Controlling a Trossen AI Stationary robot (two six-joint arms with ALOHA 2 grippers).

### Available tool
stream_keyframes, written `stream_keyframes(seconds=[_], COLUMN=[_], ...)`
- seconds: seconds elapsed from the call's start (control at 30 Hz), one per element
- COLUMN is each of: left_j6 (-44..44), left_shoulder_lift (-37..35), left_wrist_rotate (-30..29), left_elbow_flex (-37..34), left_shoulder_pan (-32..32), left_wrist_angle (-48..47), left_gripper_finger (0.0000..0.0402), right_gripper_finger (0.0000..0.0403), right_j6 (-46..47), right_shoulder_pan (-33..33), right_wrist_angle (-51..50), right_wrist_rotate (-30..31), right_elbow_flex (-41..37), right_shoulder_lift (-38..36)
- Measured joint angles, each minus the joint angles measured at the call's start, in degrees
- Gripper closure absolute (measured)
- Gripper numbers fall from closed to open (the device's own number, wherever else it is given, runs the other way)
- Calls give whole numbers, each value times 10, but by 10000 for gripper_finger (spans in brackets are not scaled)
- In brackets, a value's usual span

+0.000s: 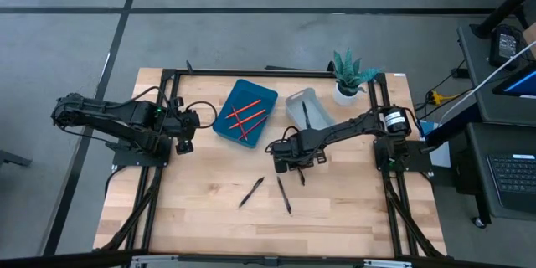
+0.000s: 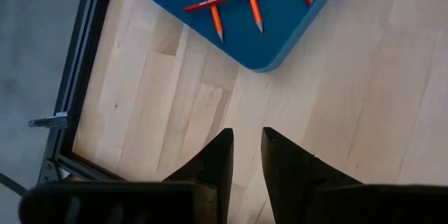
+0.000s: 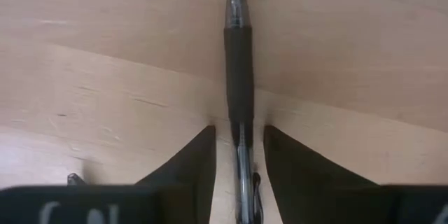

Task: Sort pens & pencils
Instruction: Put the black pen into the gray bin

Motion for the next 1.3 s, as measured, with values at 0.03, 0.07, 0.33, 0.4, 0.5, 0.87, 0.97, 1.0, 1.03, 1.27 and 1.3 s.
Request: stream_keyframes(seconds=[0.03,0.07,0.33,0.4,0.5,0.87,0.97,1.0,1.03,1.27,1.3], left_j6=[0,0,0,0,0,0,0,0,0,0,0], left_shoulder_lift=[0,0,0,0,0,0,0,0,0,0,0], left_wrist_rotate=[0,0,0,0,0,0,0,0,0,0,0], left_elbow_flex=[0,0,0,0,0,0,0,0,0,0,0], left_shoulder_pan=[0,0,0,0,0,0,0,0,0,0,0], left_wrist_angle=[0,1,2,2,2,8,10,10,10,10,10], left_gripper_finger=[333,333,333,333,333,333,333,333,333,333,333], right_gripper_finger=[287,294,365,374,374,375,375,375,375,375,375], right_j6=[0,1,0,0,0,-13,-14,-14,-14,-16,-16], right_shoulder_pan=[0,0,0,0,1,23,29,31,34,52,53], right_wrist_angle=[0,0,0,0,-1,-70,-98,-107,-116,-227,-244], right_wrist_rotate=[-1,-1,-3,-3,-3,-36,-39,-36,-35,-35,-34], right_elbow_flex=[0,-1,-1,-1,-1,62,84,90,98,173,184], right_shoulder_lift=[0,0,2,2,2,8,8,8,8,7,6])
